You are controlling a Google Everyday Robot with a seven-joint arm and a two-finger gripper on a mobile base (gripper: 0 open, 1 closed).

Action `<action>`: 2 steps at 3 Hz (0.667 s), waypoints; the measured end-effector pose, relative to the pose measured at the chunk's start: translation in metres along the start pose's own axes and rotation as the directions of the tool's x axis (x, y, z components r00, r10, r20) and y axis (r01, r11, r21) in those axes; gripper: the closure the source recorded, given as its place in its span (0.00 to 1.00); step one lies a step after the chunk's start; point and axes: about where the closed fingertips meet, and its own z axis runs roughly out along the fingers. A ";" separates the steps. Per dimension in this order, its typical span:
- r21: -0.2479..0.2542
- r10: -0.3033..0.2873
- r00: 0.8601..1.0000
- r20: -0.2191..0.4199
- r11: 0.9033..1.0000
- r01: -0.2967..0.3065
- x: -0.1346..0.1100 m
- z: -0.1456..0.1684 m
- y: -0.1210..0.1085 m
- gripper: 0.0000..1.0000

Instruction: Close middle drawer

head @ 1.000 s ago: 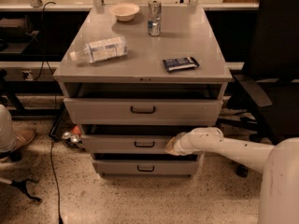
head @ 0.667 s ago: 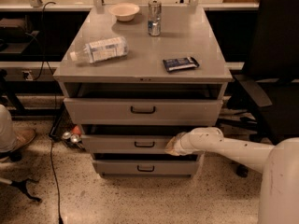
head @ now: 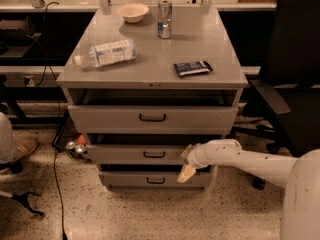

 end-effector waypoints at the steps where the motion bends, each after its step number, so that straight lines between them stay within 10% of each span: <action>1: 0.000 0.000 1.000 0.000 1.000 0.000 0.001 -0.003 0.005 0.16; 2: 0.000 0.000 1.000 0.000 1.000 0.000 0.002 -0.003 0.005 0.41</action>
Offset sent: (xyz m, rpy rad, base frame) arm -0.1041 -0.1497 0.0874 -0.0659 -0.3066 -0.5316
